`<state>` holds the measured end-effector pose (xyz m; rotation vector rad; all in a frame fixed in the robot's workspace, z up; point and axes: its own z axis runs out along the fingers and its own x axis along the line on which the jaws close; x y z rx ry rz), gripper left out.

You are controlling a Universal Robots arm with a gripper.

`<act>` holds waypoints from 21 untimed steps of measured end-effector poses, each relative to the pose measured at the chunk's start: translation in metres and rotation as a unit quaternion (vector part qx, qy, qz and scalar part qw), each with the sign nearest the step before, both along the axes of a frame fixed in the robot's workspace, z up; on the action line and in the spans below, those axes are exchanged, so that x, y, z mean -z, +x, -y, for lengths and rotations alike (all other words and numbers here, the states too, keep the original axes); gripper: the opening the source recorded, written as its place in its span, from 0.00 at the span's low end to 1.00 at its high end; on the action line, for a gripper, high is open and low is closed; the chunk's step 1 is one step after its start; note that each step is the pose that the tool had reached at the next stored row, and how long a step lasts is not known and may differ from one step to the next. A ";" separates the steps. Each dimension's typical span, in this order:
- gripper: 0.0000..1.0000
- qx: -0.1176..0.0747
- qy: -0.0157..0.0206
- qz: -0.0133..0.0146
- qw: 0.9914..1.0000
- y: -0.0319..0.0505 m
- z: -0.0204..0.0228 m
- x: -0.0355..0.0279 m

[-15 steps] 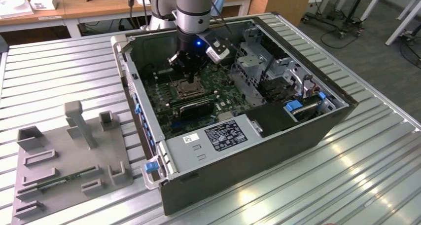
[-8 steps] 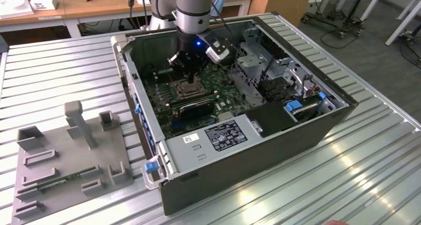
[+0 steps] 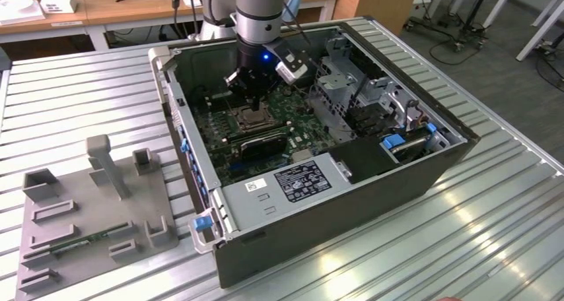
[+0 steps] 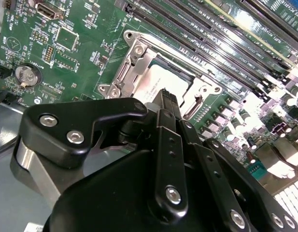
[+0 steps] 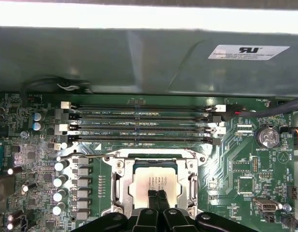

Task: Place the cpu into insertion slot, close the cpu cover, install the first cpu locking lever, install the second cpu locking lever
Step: 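Install the first cpu locking lever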

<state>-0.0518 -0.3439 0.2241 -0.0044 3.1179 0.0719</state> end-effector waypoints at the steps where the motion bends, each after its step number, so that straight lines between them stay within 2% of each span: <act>1: 0.11 0.000 0.000 0.000 1.000 0.0000 0.0000 -0.0014; 7: 0.11 0.000 0.000 0.000 1.000 0.0000 0.0000 -0.0105; 14: 0.11 0.000 0.000 0.000 1.000 0.0000 0.0000 -0.0242; 21: 0.11 0.000 0.000 0.000 1.000 -0.0001 0.0000 -0.0253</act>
